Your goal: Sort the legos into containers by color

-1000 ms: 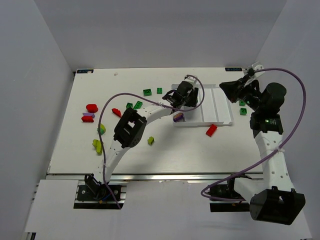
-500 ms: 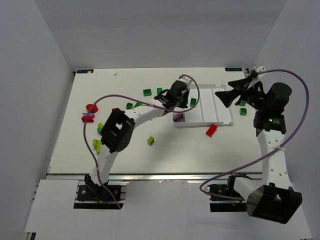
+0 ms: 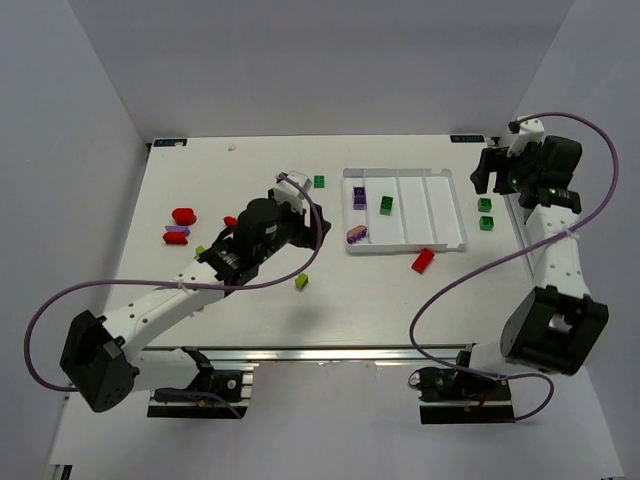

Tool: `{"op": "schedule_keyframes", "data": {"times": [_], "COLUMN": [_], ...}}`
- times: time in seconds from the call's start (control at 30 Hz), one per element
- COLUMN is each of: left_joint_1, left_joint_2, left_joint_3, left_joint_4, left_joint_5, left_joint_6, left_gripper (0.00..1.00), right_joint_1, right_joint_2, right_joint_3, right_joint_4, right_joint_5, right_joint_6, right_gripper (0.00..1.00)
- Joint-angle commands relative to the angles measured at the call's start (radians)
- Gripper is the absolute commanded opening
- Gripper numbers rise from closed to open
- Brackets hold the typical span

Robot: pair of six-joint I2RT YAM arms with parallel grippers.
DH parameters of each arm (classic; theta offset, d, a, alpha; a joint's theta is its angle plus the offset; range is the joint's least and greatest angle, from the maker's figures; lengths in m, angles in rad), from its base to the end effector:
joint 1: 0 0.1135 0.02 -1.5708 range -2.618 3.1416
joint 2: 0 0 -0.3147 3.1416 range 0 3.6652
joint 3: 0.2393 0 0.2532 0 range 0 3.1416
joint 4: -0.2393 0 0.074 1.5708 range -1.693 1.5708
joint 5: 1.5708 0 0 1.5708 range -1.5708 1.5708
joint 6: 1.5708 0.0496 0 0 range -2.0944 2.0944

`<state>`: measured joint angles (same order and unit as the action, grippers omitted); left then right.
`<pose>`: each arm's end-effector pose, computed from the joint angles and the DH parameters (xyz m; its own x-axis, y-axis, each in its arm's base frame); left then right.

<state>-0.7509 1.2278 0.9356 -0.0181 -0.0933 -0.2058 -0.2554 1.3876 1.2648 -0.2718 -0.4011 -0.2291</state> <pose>0.2111 -0.1907 0.3588 -0.3441 0.0428 -0.9380 0.5559 0.8144 -0.1667 0.3190 -0.0633 0.4064 -0.3359 -0.1284 -0.9331 -0.1976 0.9782 -0.0635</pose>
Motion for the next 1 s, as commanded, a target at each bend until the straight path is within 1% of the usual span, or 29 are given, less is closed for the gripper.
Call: {"op": "schedule_keyframes", "data": {"times": [0.0,0.13,0.3,0.37,0.43,0.47,0.5,0.57,0.67,0.73,0.8,0.87,0.97], "left_joint_1": [0.001,0.001,0.002,0.001,0.002,0.001,0.002,0.002,0.002,0.001,0.002,0.001,0.002], "left_joint_2": [-0.048,-0.123,-0.221,-0.252,-0.292,-0.301,-0.31,-0.309,-0.284,-0.268,-0.264,-0.274,-0.295], "left_joint_3": [-0.006,-0.037,-0.087,-0.122,-0.139,-0.144,-0.147,-0.155,-0.149,-0.143,-0.141,-0.141,-0.147], "left_joint_4": [-0.02,-0.034,-0.072,-0.06,-0.039,-0.033,-0.031,-0.028,-0.036,-0.042,-0.039,-0.037,-0.026], "left_joint_5": [0.024,0.024,0.024,-0.02,-0.032,-0.058,-0.118,-0.172,-0.19,-0.186,-0.175,-0.163,-0.152], "left_joint_6": [0.026,0.036,0.031,-0.003,-0.036,-0.05,-0.063,-0.092,-0.127,-0.139,-0.142,-0.149,-0.15], "left_gripper": [0.82,0.84,0.84,0.85,0.88,0.89,0.91,0.92,0.92,0.92,0.92,0.92,0.92], "right_joint_1": [-0.008,-0.008,-0.01,-0.01,-0.01,-0.01,-0.01,-0.01,-0.01,-0.01,-0.01,-0.01,-0.01], "right_joint_2": [0.057,0.165,0.28,0.333,0.381,0.396,0.427,0.477,0.537,0.588,0.62,0.642,0.702], "right_joint_3": [0.09,0.158,0.211,0.226,0.237,0.251,0.261,0.301,0.36,0.401,0.409,0.418,0.484], "right_joint_4": [-0.104,-0.194,-0.231,-0.236,-0.233,-0.228,-0.227,-0.228,-0.257,-0.271,-0.247,-0.234,-0.254], "right_joint_5": [0.145,0.116,0.183,0.194,0.199,0.202,0.208,0.231,0.26,0.283,0.318,0.338,0.344], "right_joint_6": [-0.076,-0.082,-0.137,-0.165,-0.176,-0.177,-0.179,-0.177,-0.173,-0.173,-0.171,-0.17,-0.159], "right_gripper": [0.84,0.84,0.8,0.8,0.8,0.8,0.8,0.79,0.77,0.77,0.77,0.77,0.77]}}
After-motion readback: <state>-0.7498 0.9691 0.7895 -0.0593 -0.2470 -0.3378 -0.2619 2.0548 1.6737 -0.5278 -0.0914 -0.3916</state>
